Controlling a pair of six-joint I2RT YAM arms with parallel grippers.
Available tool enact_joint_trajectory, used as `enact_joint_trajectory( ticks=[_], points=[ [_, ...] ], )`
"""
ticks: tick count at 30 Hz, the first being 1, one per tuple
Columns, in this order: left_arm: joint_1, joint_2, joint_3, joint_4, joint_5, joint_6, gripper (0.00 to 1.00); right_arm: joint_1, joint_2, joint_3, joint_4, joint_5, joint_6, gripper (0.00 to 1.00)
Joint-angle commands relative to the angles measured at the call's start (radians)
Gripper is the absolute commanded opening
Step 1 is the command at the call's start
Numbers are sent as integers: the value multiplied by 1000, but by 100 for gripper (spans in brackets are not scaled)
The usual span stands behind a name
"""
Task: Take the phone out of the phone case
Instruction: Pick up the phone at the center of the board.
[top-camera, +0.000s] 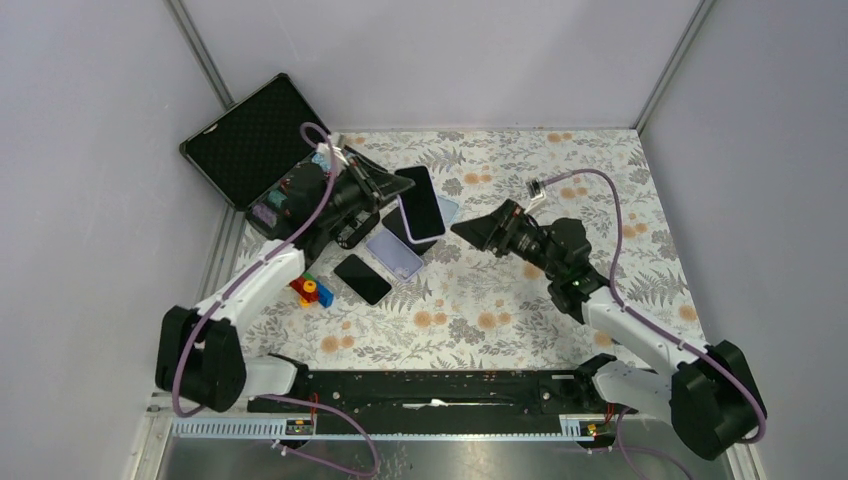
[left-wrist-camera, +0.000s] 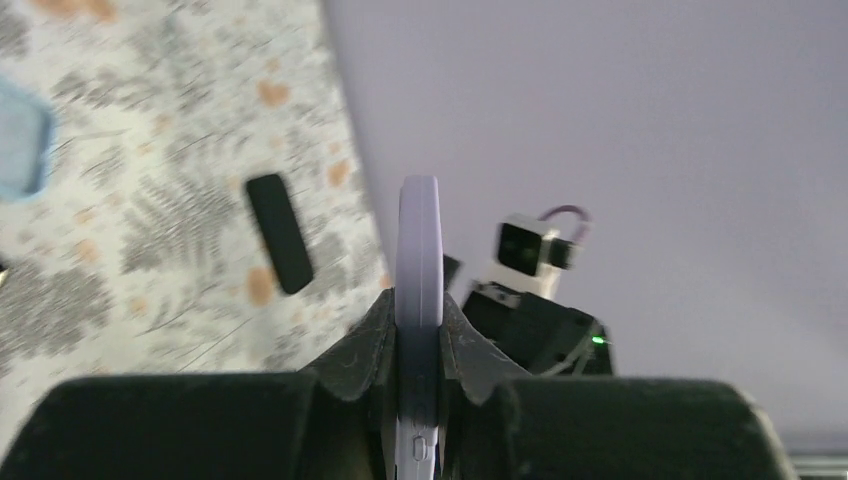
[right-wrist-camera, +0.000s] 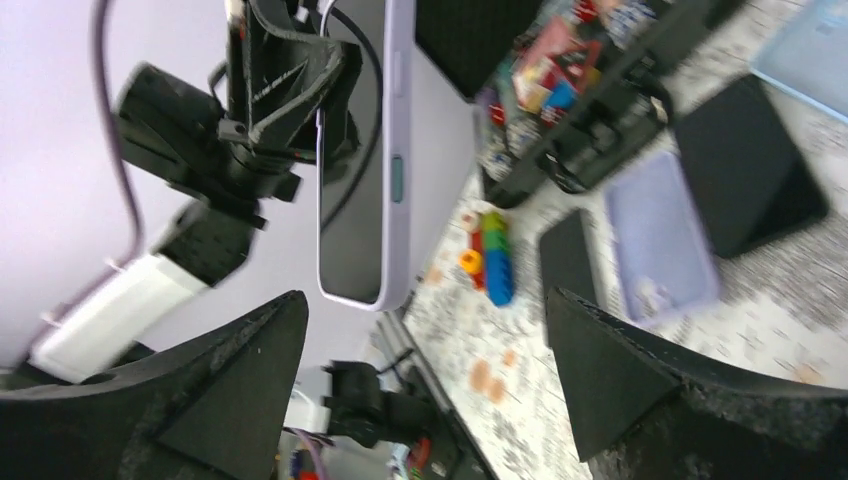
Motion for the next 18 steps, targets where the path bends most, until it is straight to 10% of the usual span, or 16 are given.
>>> enact_joint_trajectory(
  ticks=[1, 5, 13, 18],
  points=[
    [47, -110, 48, 255, 82, -206, 0, -3, 74, 110, 279, -59, 195, 95],
    [54, -160, 58, 269, 31, -241, 0, 12, 158, 188, 422, -104, 351, 65],
    [94, -170, 75, 377, 23, -352, 0, 67, 172, 227, 498, -91, 386, 76],
    [97, -160, 48, 425, -4, -435, 0, 79, 200, 236, 509, -98, 433, 54]
  ],
)
